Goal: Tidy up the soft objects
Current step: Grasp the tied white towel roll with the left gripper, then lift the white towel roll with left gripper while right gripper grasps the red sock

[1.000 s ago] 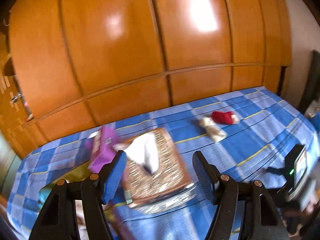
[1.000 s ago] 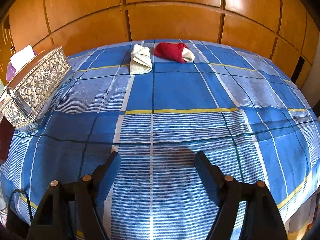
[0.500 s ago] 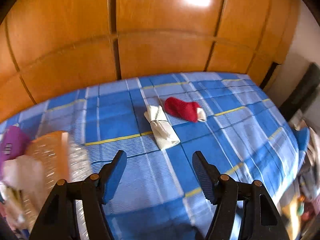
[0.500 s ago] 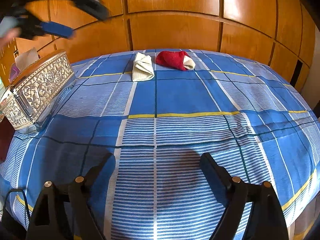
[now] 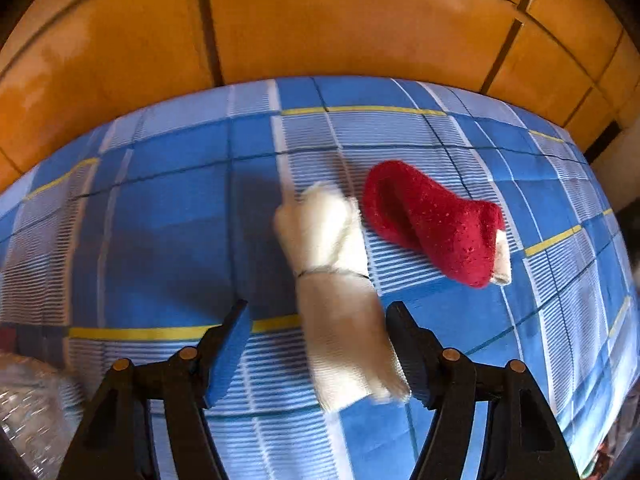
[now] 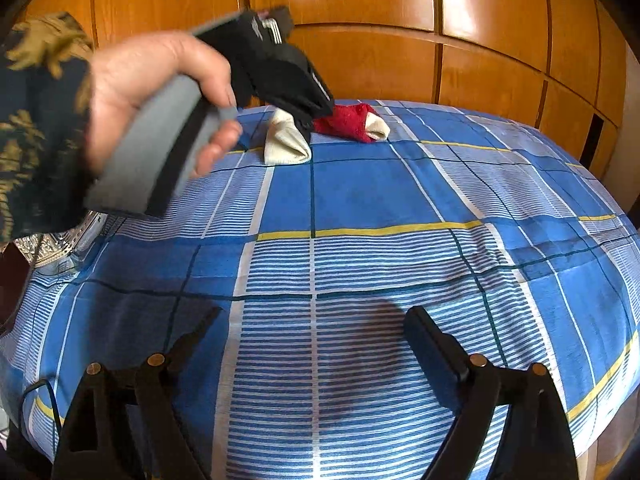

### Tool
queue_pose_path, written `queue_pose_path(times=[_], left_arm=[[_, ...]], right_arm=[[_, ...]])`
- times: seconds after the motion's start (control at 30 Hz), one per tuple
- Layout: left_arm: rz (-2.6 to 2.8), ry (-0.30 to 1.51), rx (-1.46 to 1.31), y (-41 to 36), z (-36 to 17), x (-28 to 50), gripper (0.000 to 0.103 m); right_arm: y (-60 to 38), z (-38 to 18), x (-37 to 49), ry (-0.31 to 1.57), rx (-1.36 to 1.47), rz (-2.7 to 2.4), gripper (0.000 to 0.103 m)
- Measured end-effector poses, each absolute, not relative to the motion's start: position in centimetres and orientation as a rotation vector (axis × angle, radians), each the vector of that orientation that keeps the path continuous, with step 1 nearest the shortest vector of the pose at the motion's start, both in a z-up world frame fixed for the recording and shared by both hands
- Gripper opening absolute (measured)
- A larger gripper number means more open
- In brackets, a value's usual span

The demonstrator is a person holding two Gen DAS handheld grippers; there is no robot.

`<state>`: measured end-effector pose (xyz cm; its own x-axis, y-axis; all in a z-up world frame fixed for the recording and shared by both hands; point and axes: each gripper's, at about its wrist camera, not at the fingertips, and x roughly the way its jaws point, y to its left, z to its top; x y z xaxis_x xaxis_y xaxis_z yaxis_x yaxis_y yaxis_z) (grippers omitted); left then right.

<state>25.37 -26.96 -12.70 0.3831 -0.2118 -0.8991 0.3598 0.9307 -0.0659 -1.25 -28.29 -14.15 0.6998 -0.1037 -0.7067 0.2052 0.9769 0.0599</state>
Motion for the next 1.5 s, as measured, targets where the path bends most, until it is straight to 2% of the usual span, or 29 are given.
queue_pose_path(times=[0.07,0.17,0.4,0.5,0.63,0.77,0.9,1.2,1.4,1.47,1.5], left_arm=[[-0.427,1.087,0.163,-27.3,-12.4,24.7,0.029],[-0.446,1.069,0.149,-26.5,-11.6,23.4,0.018],[-0.465,1.077,0.085,-22.5,-11.8,17.9,0.018],[-0.495,1.041,0.103,-21.7,-12.3,15.8,0.021],[-0.528,1.022,0.074,-21.0,-13.0,15.8,0.025],[-0.568,1.013,0.033,-20.3,-13.4,16.2,0.025],[-0.594,1.019,-0.047,-19.4,-13.7,16.6,0.026],[-0.607,0.957,-0.024,-19.3,-13.9,16.0,0.026],[-0.615,0.957,-0.054,-19.0,-14.0,16.1,0.027],[-0.611,0.952,-0.045,-19.1,-14.0,16.0,0.027],[-0.61,0.95,-0.04,-19.1,-14.0,16.0,0.027]], right_arm=[[-28.3,-14.2,-1.3,0.773,0.139,-0.174,0.092],[-28.3,-14.2,-1.3,0.772,0.138,-0.173,0.092],[-29.0,-13.4,-0.8,0.86,0.152,-0.118,0.09],[-30.5,-12.5,-0.4,0.938,0.203,-0.077,0.074],[-33.0,-10.8,-0.2,0.95,0.185,-0.078,0.072],[-35.4,-8.7,2.3,0.926,0.082,-0.076,0.064],[-37.4,-7.6,7.1,0.904,0.017,-0.053,0.063],[-36.9,-8.3,19.0,0.909,-0.162,0.004,0.063],[-35.7,-10.4,24.0,0.994,-0.262,0.03,0.061],[-35.6,-11.4,24.6,1.034,-0.267,0.037,0.039],[-35.6,-11.8,24.6,1.048,-0.266,0.037,0.037]])
